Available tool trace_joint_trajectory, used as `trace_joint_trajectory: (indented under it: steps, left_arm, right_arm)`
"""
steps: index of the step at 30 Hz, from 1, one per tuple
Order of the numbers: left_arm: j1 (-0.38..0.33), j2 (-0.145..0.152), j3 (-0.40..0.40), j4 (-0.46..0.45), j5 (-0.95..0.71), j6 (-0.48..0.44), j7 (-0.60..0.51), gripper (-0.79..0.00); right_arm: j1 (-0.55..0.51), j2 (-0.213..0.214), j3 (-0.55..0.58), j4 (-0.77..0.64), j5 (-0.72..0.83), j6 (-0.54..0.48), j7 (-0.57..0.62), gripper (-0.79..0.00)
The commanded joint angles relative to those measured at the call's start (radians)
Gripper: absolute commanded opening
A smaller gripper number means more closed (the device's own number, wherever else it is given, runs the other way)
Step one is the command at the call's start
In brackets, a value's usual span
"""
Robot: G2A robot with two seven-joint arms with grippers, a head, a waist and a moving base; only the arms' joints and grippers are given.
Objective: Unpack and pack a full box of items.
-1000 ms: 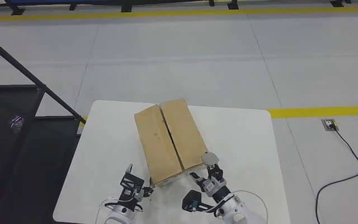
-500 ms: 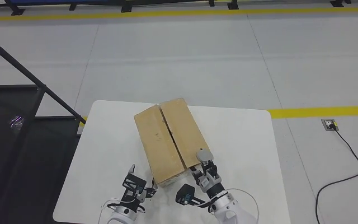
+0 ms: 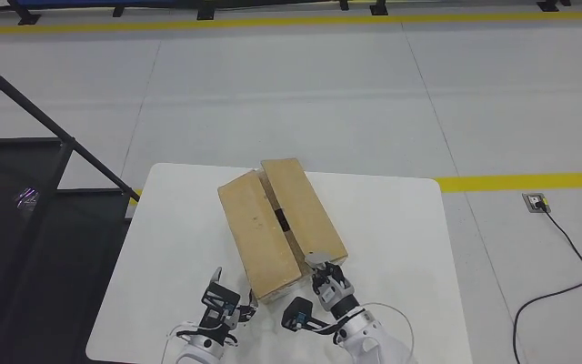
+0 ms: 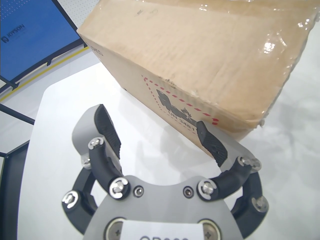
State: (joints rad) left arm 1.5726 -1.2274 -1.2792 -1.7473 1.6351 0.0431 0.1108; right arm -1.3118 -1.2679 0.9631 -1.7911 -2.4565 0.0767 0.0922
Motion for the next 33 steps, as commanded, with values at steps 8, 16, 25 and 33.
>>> trace_joint_trajectory:
  steps: [8,16,25,33]
  left_arm:
    - [0.004,-0.003,0.013,-0.011,0.020,-0.011,0.004,0.000]
    - [0.006,-0.006,0.039,-0.028,0.051,-0.018,0.001,0.000]
    - [0.007,-0.011,0.063,-0.037,0.076,-0.019,0.001,0.000]
    - [0.004,-0.013,0.082,-0.045,0.106,-0.035,-0.002,0.000]
  right_arm:
    - [-0.022,0.001,0.039,-0.018,0.012,-0.008,-0.031,-0.785]
    - [-0.042,0.002,0.069,-0.041,0.000,-0.018,-0.046,0.000]
    - [-0.101,0.009,0.117,-0.118,0.071,-0.020,-0.153,0.000]
    - [-0.206,0.025,0.251,-0.218,0.405,-0.083,-0.351,0.000]
